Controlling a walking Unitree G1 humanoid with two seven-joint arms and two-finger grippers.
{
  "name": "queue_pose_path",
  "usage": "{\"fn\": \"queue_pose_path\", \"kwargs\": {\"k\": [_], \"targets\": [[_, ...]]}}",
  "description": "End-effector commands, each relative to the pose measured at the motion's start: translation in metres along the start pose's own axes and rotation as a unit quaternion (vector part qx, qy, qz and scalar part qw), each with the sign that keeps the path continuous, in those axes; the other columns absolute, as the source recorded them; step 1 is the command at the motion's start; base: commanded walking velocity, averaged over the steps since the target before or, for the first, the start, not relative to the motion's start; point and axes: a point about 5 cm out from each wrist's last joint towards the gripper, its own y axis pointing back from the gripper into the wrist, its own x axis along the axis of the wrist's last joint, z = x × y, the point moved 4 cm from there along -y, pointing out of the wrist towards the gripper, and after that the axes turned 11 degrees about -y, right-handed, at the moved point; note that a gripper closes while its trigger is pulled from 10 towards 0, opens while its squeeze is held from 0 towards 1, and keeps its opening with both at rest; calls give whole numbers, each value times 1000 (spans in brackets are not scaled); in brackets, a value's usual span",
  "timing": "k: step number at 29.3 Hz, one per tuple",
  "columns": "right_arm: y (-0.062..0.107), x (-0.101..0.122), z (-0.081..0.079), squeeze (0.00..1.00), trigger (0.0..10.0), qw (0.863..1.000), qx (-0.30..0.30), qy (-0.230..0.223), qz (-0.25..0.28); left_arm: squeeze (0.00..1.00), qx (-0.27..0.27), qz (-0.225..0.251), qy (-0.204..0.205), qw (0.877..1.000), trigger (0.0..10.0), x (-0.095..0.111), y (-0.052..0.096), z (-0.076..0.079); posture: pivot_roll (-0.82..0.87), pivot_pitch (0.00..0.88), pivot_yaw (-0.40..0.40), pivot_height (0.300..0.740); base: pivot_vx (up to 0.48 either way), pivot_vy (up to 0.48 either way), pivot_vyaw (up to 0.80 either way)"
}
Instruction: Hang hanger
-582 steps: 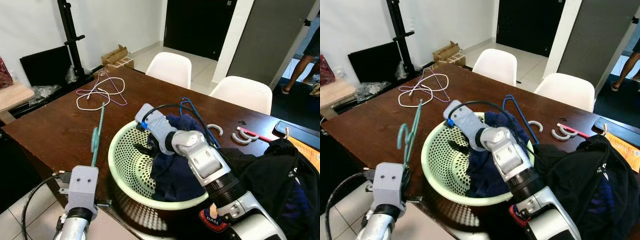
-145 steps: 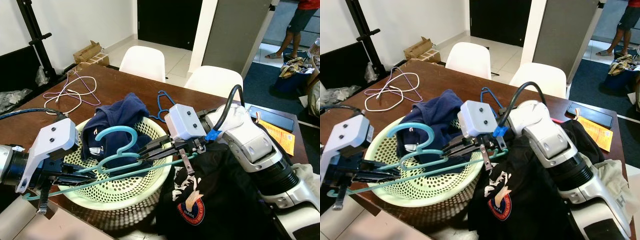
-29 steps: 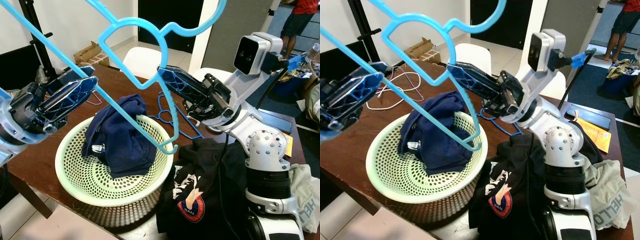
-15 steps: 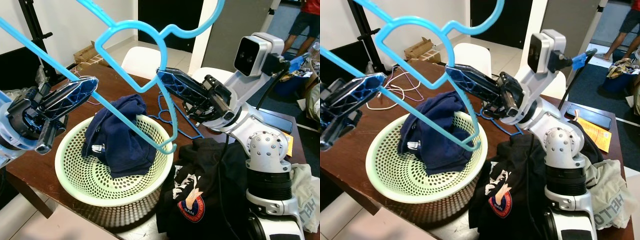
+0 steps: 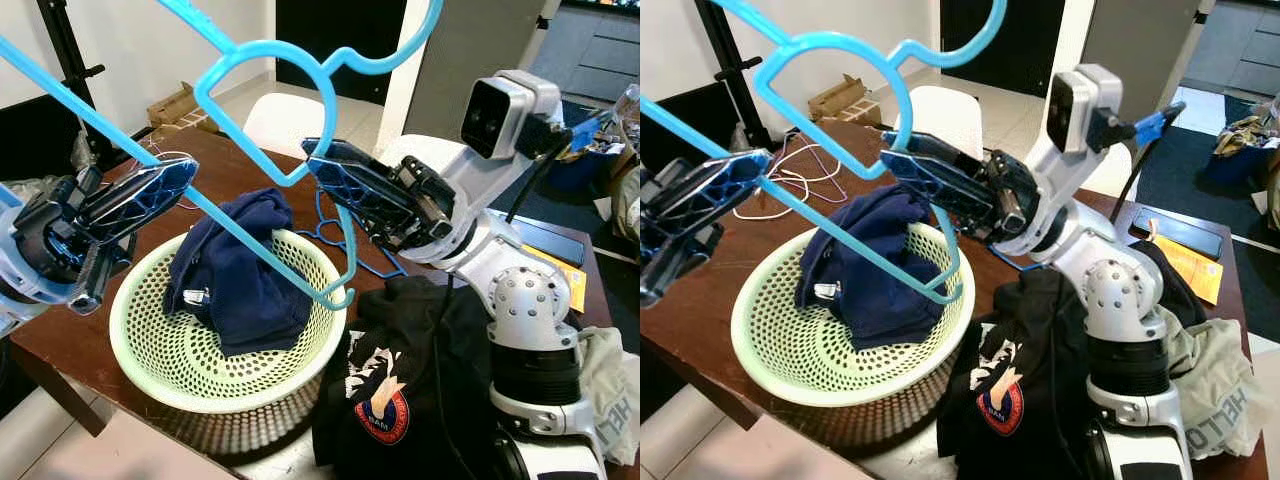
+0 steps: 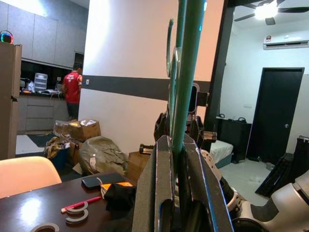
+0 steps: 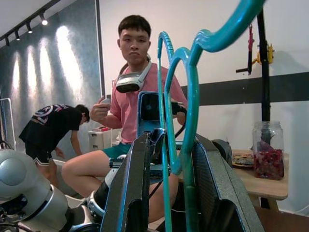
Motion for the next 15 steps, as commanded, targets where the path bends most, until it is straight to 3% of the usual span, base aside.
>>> {"fn": "queue_pose_path", "kwargs": {"k": [1,4,5,6,7,9,10,11,12,15], "targets": [[-3,-1,-4,0,10000,1000,12,-2,-4,0,-12,-3,-1,1000,0,1,-3,5,163,0,-57,740,0,0,0],[-3,0,-6,0,9843,1000,18,-3,-3,0,-13,-3,0,1000,0,0,-3,5,161,0,-56,740,0,0,0],[-4,0,-7,0,8902,1000,21,-3,-2,0,-13,-3,1,1000,0,-1,-3,6,161,0,-56,740,0,0,0],[-4,0,-7,0,8902,1000,21,-3,-2,0,-13,-3,1,1000,0,-1,-3,6,161,0,-56,740,0,0,0],[-4,1,-8,0,6157,1000,24,-4,-1,0,-13,-2,1,1000,0,-1,-3,6,159,0,-57,740,0,0,0],[-5,1,-8,0,6157,1000,25,-4,-1,0,-13,-2,2,1000,0,-2,-3,6,159,0,-57,740,0,0,0],[-6,1,-8,0,2392,1000,26,-3,-1,0,-13,-2,3,1000,0,-3,-3,6,157,0,-56,740,0,0,0],[-6,1,-8,0,2392,1000,26,-3,-1,0,-13,-2,3,1000,0,-3,-3,6,157,0,-56,740,0,0,0],[-7,0,-9,0,275,1000,27,-3,-2,0,-12,-2,4,1000,0,-3,-3,6,156,0,-56,740,0,0,0],[-8,0,-9,0,0,1000,28,-3,-2,0,-11,-4,9,1000,0,-7,-3,5,155,0,-56,740,0,0,0]]}}
